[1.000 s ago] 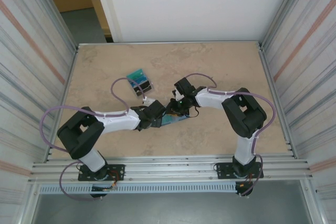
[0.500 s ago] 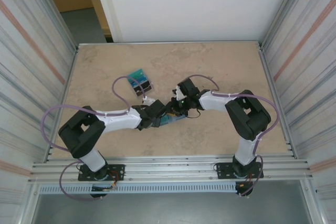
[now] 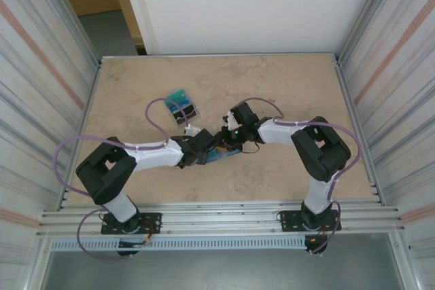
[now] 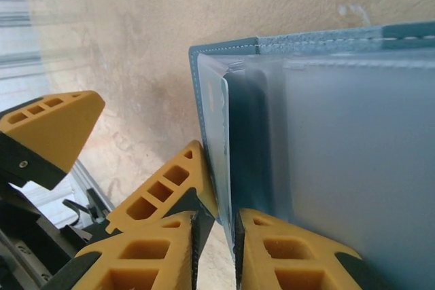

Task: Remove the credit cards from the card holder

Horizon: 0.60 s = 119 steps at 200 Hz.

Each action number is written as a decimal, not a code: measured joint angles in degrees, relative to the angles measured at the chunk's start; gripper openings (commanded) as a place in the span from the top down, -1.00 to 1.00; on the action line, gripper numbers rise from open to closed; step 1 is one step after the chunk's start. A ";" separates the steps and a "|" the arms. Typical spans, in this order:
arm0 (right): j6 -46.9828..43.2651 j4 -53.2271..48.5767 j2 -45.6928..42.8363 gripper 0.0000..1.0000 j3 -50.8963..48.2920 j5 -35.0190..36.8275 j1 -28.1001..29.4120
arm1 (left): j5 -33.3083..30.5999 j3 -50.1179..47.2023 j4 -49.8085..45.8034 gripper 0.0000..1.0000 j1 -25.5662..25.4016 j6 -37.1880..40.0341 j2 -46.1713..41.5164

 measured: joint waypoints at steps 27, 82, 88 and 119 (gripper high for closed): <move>-0.31 -1.40 1.53 0.46 1.18 0.44 0.55 | 0.00 0.02 -0.04 -0.97 0.00 0.02 0.04; -1.31 -3.48 3.34 0.55 2.78 1.70 0.68 | -0.02 0.02 -0.11 -0.97 0.00 0.00 0.04; -1.31 -3.52 3.34 0.55 2.78 1.73 0.66 | -0.02 0.02 -0.13 -0.97 0.00 0.00 0.04; -1.27 -2.21 3.19 0.55 1.95 1.20 0.17 | -0.07 0.04 -0.26 -0.97 0.00 -0.11 0.09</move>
